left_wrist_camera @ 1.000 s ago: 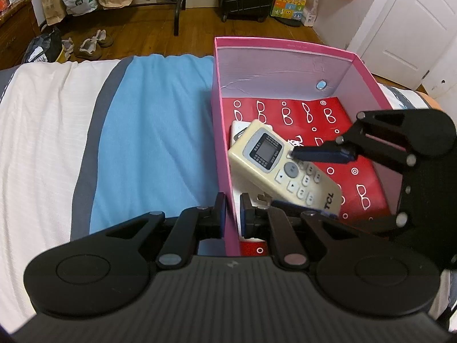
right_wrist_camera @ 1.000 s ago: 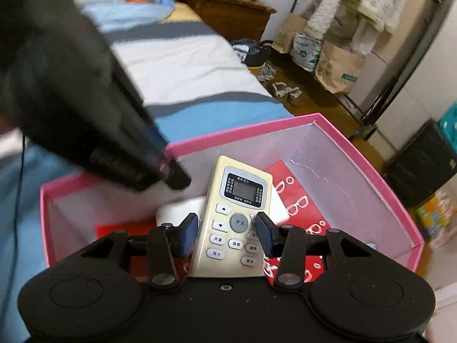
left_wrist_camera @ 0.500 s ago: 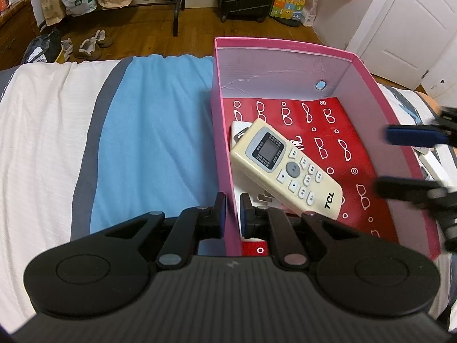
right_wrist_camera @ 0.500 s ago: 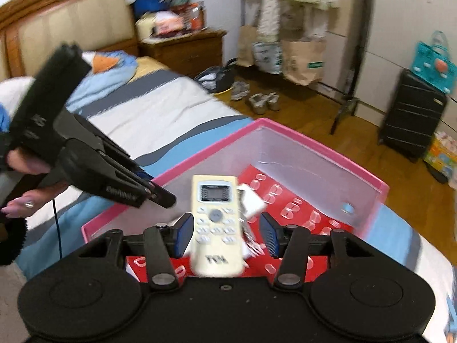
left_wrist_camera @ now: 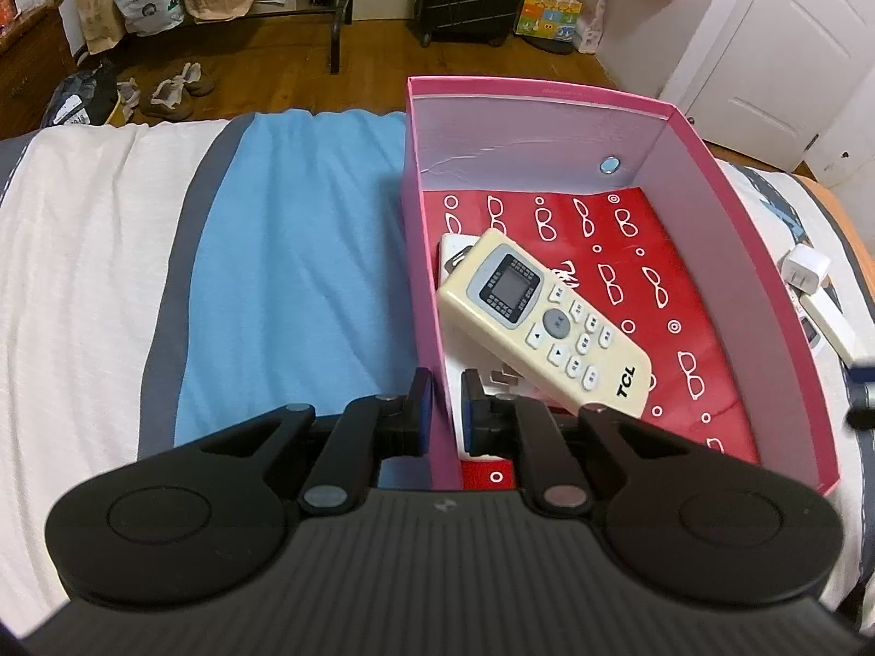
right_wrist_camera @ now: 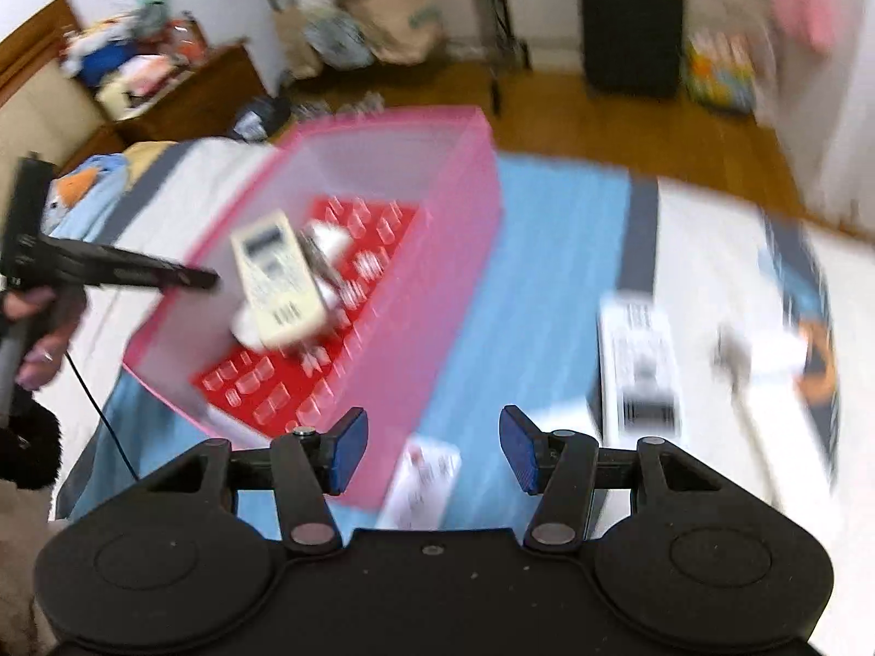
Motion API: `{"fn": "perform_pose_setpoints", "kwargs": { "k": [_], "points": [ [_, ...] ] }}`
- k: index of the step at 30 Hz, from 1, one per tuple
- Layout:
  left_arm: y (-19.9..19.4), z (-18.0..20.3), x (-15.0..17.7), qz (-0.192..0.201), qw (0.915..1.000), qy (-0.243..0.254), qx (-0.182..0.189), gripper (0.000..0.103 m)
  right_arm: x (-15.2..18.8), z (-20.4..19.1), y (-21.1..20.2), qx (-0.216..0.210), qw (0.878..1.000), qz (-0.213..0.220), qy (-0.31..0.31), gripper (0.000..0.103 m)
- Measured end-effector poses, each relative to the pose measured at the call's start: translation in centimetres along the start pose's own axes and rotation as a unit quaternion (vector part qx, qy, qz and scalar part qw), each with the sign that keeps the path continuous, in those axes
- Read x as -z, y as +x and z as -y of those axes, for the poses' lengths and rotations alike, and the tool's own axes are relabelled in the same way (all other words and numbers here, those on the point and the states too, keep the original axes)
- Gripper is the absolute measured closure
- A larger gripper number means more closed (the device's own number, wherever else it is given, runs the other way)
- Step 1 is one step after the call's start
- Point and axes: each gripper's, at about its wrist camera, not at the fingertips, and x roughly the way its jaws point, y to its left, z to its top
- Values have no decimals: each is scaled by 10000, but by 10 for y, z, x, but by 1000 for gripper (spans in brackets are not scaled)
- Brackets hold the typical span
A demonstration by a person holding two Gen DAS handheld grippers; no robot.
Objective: Organize rigid objects
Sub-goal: 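Move the right tool to the bed and grasp the small white fan remote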
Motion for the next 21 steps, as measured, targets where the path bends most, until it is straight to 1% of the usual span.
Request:
{"fn": "perform_pose_setpoints", "kwargs": {
  "k": [3,5,6,9,11,12,13,14,15,16,17,18,20,21],
  "points": [
    [-1,1,0,1,10000,3,-1,93,19,6,28,-153,9989,-442,-24,44],
    [-1,1,0,-12,10000,6,-43,93,28,7,50,-100,9981,-608,-86,45],
    [-1,2,0,-21,10000,9,-60,93,31,6,60,-143,9977,-659,-112,45],
    [0,4,0,-40,9999,26,-105,93,34,3,78,-289,9976,-608,-157,44],
    [1,6,-1,-55,9999,34,-136,93,32,0,83,-338,9980,-398,-367,45],
    [1,6,-1,-61,9999,41,-153,93,30,-2,85,-305,9982,-335,-405,48],
    [1,7,-1,-66,9998,41,-170,93,30,-5,87,-231,9978,-303,-538,57],
    [2,8,-2,-69,9998,26,-184,93,30,-9,85,-184,9967,-268,-749,69],
    [2,9,-3,-72,9998,7,-195,93,31,-11,84,-125,9958,-215,-880,72],
    [2,9,-3,-77,9998,4,-207,93,31,-11,80,-113,9960,-205,-868,79],
    [2,10,-2,-82,9997,22,-229,93,31,-7,76,-54,9964,-220,-820,97],
    [2,10,-2,-82,9997,32,-244,93,31,-4,73,-13,9967,-248,-777,101],
    [2,10,-2,-88,9996,20,-251,93,34,4,65,-64,9979,-253,-595,102],
    [2,11,-3,-91,9996,24,-263,93,35,8,62,-193,9986,-238,-438,102]
  ]
}}
